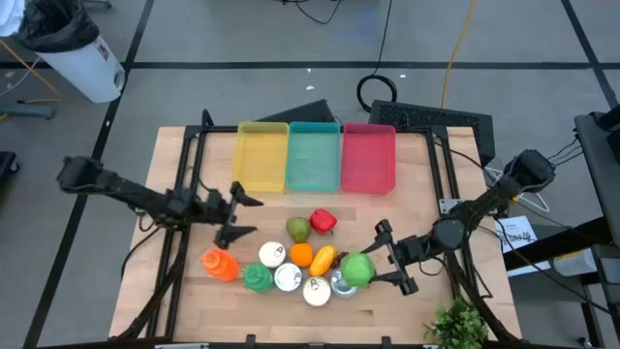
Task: Pick & Place Food Item
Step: Put the green apple into the yellow bin
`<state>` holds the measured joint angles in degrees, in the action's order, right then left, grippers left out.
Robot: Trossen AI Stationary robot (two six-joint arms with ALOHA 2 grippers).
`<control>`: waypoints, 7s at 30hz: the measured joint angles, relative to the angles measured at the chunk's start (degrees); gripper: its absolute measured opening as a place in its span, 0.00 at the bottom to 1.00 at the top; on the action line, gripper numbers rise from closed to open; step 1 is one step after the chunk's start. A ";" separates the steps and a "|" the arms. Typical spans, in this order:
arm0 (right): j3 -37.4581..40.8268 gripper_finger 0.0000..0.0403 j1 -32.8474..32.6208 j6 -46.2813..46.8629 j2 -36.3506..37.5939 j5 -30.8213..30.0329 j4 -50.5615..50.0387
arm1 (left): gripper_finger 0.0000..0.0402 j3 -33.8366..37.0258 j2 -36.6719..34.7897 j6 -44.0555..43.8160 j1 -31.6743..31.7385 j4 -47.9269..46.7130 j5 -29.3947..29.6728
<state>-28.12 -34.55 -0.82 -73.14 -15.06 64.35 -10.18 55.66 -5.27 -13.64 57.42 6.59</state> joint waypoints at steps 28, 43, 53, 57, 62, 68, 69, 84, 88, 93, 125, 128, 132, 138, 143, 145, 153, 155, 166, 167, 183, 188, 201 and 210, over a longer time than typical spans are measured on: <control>11.52 0.66 -4.41 -5.91 10.37 -10.01 9.05 | 0.87 -61.06 52.31 21.45 -5.44 -22.68 8.63; 11.54 0.66 -4.50 -4.01 10.34 -10.26 6.86 | 0.79 -62.46 52.61 28.33 -6.54 -23.05 10.33; 11.58 0.66 -4.52 -2.86 10.33 -9.86 6.90 | 0.46 -62.46 52.61 26.28 -6.48 -23.19 11.01; 11.58 0.67 -4.52 -2.85 10.33 -10.02 6.91 | 0.38 -62.46 52.61 23.18 -5.83 -23.21 10.15; 11.58 0.66 -4.52 -2.93 10.33 -10.18 6.96 | 0.32 -62.46 52.61 20.40 -5.54 -23.29 9.95; 11.58 0.66 -4.50 -3.40 10.31 -10.16 7.62 | 0.30 -62.46 52.61 20.12 -5.54 -23.39 9.12; 11.58 0.66 -4.50 -3.56 10.31 -10.00 7.68 | 0.30 -62.46 52.61 20.08 -5.52 -23.40 8.00; 11.58 0.65 -4.52 -4.32 10.31 -9.90 9.91 | 0.30 -62.46 52.61 19.77 -5.46 -23.34 4.63; 11.47 0.65 -4.20 -6.04 10.38 -10.89 13.30 | 0.34 -62.39 52.83 20.03 -5.91 -23.64 3.98; 11.47 0.65 -4.31 -6.62 9.98 -9.83 13.13 | 0.44 -62.39 52.72 21.50 -5.69 -22.24 5.00; 11.47 0.65 -4.44 -4.81 8.84 -8.88 13.40 | 0.42 -62.39 52.72 32.13 -5.59 -19.50 8.47; 11.47 0.65 -4.44 -4.81 8.82 -8.83 13.04 | 0.34 -62.39 52.72 32.13 -5.56 -19.47 8.48; 11.50 0.66 -4.44 -4.81 8.80 -8.74 12.97 | 0.25 -62.39 52.72 31.92 -5.50 -19.34 8.50; 11.52 0.65 -4.44 -4.92 8.80 -8.75 12.77 | 0.17 -62.39 52.72 30.74 -5.50 -19.06 8.50; 11.52 0.66 -4.48 -4.99 8.76 -9.93 12.69 | 0.13 -62.39 52.70 28.07 -5.30 -17.41 6.19; 11.52 0.66 -4.50 -4.99 8.73 -9.93 12.51 | 0.13 -62.39 52.70 28.00 -5.08 -17.44 4.05; 11.52 0.66 -4.48 -4.99 8.73 -10.24 12.42 | 0.13 -62.39 52.70 27.25 -4.39 -17.44 2.36; 11.52 0.66 -4.48 -4.99 8.73 -10.31 12.41 | 0.13 -62.39 52.69 27.25 -4.26 -17.73 2.36; 11.56 0.70 -4.41 -4.89 8.73 -10.97 12.44 | 0.01 -62.39 52.58 23.24 -4.18 -19.59 6.43; 11.56 0.71 -4.41 -4.88 8.73 -11.00 12.49 | 0.01 -62.39 52.18 23.14 -4.33 -20.40 7.45; 11.58 0.73 -4.44 -5.92 8.91 -10.48 10.64 | 0.00 -62.50 32.70 20.52 -6.97 -46.35 34.14; 11.58 0.73 -4.44 -5.91 8.91 -11.95 9.97 | 0.00 -62.50 26.73 15.46 -2.71 -58.44 37.24; 11.56 0.73 -4.44 -5.88 8.91 -12.36 8.44 | 0.00 -58.37 23.13 6.19 18.43 -77.04 29.38; 11.56 0.73 -4.41 -7.37 8.93 -15.07 7.99 | 0.00 -44.63 17.02 2.73 39.44 -66.28 15.55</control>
<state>-16.56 -38.96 -8.18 -64.20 -30.13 72.34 -54.82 72.68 -2.54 25.81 -8.86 22.14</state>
